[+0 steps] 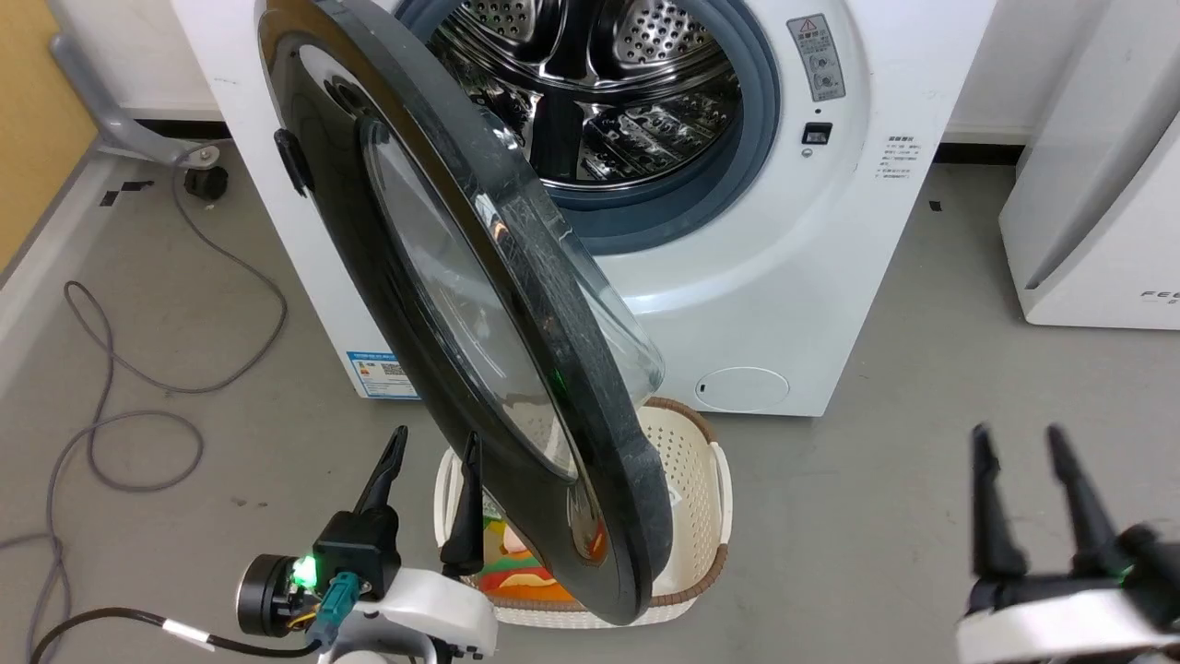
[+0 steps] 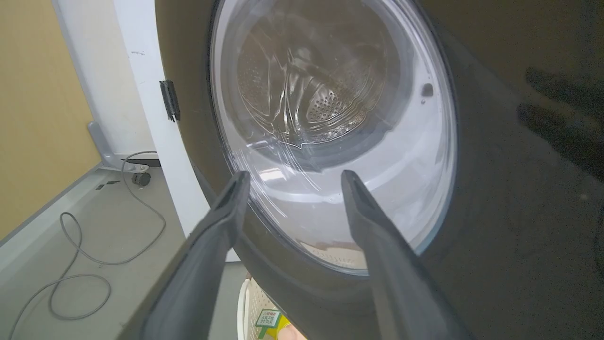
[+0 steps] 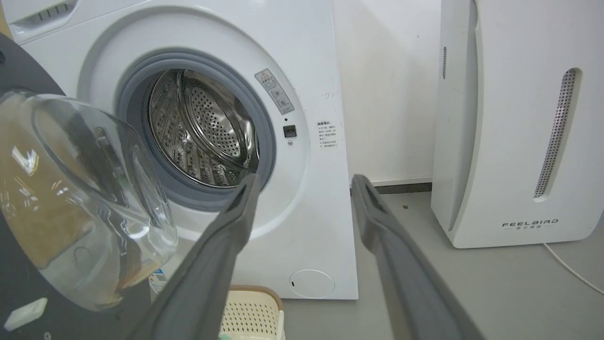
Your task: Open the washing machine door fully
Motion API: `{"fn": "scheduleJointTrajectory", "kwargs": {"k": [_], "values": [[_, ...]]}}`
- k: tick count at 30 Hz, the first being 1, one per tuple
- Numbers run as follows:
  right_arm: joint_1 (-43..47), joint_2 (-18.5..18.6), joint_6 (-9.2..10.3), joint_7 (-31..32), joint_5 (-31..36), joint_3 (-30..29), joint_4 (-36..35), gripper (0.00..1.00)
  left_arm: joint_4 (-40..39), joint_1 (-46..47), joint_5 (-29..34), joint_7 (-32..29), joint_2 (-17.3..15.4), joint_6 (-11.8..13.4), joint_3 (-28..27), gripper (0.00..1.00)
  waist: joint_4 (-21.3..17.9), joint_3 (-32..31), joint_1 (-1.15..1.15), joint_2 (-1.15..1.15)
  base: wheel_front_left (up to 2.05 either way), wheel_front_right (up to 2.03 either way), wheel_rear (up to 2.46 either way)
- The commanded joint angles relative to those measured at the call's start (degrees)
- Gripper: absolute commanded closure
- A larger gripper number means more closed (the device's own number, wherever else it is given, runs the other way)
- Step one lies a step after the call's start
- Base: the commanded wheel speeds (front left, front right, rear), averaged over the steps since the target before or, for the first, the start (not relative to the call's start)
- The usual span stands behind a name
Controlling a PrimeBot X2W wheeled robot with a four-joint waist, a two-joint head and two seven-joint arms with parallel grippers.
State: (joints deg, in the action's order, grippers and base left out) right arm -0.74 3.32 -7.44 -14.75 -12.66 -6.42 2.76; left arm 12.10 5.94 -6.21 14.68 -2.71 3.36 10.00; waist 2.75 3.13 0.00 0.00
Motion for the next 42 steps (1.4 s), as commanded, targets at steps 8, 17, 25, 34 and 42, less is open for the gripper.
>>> {"fn": "scheduleJointTrajectory", "kwargs": {"k": [8, 17, 25, 34, 42], "values": [[6.0, -0.4, -0.05, -0.2, 5.4, 4.4, 2.5, 0.00, -0.6, -1.0, 0.6, 0.3, -0.2, 0.2, -0.9, 0.51, -0.3, -0.7, 0.00, 0.00, 0.00, 0.00, 0.00], [6.0, -0.4, -0.05, -0.2, 4.9, 5.0, 3.9, 0.00, -0.5, -1.5, 0.8, 0.3, -0.2, -0.2, -1.0, 1.00, -0.5, -1.1, 0.00, 0.00, 0.00, 0.00, 0.00], [6.0, -0.4, -0.05, -0.2, 4.7, 5.2, 4.1, 0.00, -8.3, -0.1, 0.8, 0.3, -0.2, 1.7, -2.1, 1.00, -0.3, -1.2, 0.00, 0.00, 0.00, 0.00, 0.00], [6.6, -0.4, -0.05, -0.2, 4.0, 5.2, 4.3, 0.00, -24.3, 2.8, 3.2, 0.3, -0.2, 3.4, -2.0, 1.00, 0.1, -2.0, 0.00, 0.00, 0.00, 0.00, 0.00], [7.0, -0.4, -0.05, -0.2, 3.5, 4.9, 4.5, 0.00, -34.2, 7.3, 4.3, 0.3, -0.2, 3.0, 2.5, 1.00, 0.1, -2.4, 0.00, 0.00, 0.00, 0.00, 0.00]]}}
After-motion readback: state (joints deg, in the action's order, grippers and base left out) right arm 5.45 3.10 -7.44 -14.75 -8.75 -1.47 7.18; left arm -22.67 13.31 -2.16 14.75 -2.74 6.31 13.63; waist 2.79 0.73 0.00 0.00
